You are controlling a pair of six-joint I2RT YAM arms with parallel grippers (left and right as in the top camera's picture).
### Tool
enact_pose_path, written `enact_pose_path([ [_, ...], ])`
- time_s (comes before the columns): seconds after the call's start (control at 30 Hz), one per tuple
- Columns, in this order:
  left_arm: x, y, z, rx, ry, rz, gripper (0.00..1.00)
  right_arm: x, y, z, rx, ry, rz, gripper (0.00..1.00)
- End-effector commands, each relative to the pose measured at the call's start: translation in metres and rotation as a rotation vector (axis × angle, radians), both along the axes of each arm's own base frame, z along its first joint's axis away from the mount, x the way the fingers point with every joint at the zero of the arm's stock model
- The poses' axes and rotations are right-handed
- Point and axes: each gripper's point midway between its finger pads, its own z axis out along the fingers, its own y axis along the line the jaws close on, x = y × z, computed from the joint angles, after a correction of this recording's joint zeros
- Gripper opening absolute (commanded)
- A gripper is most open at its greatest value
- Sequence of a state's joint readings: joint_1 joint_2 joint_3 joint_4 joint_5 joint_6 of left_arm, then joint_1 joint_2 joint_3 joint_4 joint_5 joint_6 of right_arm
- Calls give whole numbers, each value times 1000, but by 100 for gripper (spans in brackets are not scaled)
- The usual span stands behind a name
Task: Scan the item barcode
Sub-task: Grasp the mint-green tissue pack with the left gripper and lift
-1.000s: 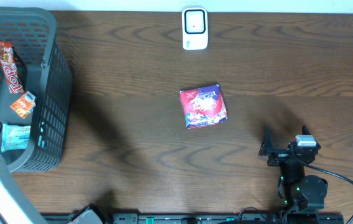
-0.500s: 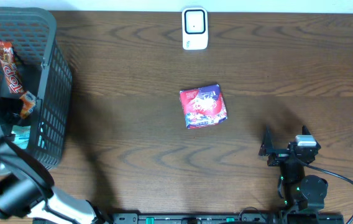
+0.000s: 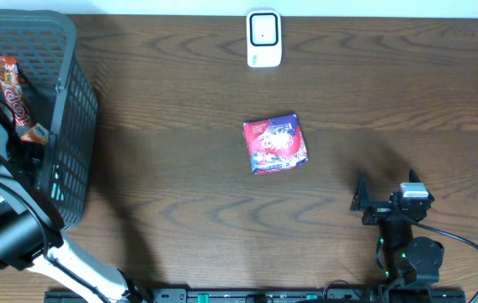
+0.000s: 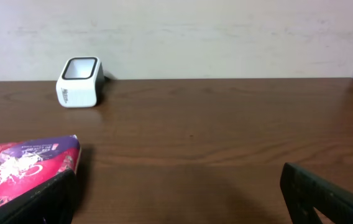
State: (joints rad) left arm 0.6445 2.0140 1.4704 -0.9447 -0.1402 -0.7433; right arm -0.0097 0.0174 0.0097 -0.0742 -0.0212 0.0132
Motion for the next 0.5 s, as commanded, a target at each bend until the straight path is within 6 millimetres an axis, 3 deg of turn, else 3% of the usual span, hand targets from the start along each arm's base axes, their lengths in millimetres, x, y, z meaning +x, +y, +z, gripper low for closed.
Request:
enact_pose_path([
  [0.0, -1, -20, -16, -79, 41, -38, 7, 0, 0, -1, -11, 1, -1, 99],
  [0.1, 2, -23, -3, -94, 7, -36, 7, 0, 0, -1, -11, 0, -1, 99],
  [0.2, 10, -23, 28, -88, -79, -30, 7, 0, 0, -1, -11, 1, -1, 99],
  [0.3, 22, -22, 81, -40, -227, -37, 7, 0, 0, -1, -11, 1, -1, 99],
  [0.47, 28, -38, 201, 107, -568, -92, 7, 0, 0, -1, -11, 1, -1, 99],
])
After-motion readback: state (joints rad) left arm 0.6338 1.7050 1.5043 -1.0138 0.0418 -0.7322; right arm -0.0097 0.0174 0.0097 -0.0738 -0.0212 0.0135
